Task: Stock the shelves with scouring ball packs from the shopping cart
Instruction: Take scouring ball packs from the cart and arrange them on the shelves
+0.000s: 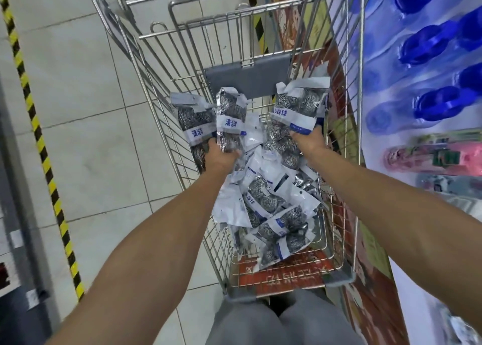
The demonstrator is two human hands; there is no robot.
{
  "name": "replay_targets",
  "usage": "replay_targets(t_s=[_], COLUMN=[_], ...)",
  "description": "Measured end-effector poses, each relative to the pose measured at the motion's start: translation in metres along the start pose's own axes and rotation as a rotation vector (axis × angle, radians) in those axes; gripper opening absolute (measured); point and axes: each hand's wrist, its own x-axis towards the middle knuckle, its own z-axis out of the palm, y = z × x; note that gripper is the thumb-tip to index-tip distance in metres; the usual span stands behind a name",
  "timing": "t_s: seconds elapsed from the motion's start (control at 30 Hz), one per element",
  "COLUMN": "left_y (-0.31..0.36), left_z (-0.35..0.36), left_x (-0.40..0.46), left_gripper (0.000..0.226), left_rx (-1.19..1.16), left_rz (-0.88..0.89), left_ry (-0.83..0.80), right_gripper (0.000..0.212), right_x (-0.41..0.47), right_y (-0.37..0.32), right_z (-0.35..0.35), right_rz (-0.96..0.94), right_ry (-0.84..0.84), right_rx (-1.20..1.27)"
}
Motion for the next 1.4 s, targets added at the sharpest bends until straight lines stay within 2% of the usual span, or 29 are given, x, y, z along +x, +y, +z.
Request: replay_targets(t_s=[0.13,0.3,0.4,0.6,0.7,0.77,0.83,0.97,1.07,1.17,1.27,1.4], left_y=[-0.008,-0.01,-0.012,-0.028,-0.029,-0.03,-0.031,-0.03,-0.034,-0.038,-0.043,-0.055], left_z=[-0.002,-0.009,-0.017,-0.032,-0.042,-0.051,-0.06,-0.078,-0.086,-0.089,-0.089,-0.09], left_x=[-0.001,-0.013,-0.026,-0.057,-0.08,-0.096,-0.113,-0.147,-0.168,-0.191,-0.214,-0.238], left_gripper=[0.062,0.055,0.047,0.031,0.036,0.05,0.057,0.048,0.067,0.073,0.077,0.082], left_rx=[0.061,-0.085,-0.189,-0.262,-0.276,-0.313,-0.348,-0.408,-0.475,-0.523,-0.478,-0.47], left_rz=[0.025,-0.006,-0.043,-0.001,0.046,0.102,0.151,0.199,0.195,0.206,0.245,0.235], left_ry=[0.027,-0.016,-0.053,-0.107,-0.141,-0.182,-0.203,-0.3,-0.363,-0.412,-0.422,-0.491], right_gripper=[0.069,0.051,0.045,0.042,0.037,0.039,0.039,0.045,0.043,0.059,0.086,0.09], right_x=[0.0,-0.002,-0.008,-0.048,-0.078,-0.101,-0.126,-0.173,-0.205,-0.238,-0.268,-0.305], right_y=[0.005,0.002,0.005,0.014,0.019,0.022,0.026,0.042,0.06,0.079,0.102,0.131], right_z=[0.004,0.004,-0.003,-0.039,-0.065,-0.083,-0.099,-0.127,-0.142,-0.152,-0.159,-0.17], right_rz=[-0.003,0.05,-0.007,-0.072,-0.056,-0.029,-0.043,-0.11,-0.144,-0.169,-0.175,-0.178], right_ry=[-0.023,-0.03,-0.031,-0.088,-0.157,-0.228,-0.215,-0.204,-0.196,-0.157,-0.134,-0.134], right_rx=[0.075,0.119,0.211,0.364,0.519,0.639,0.66,0.705,0.764,0.799,0.847,0.905])
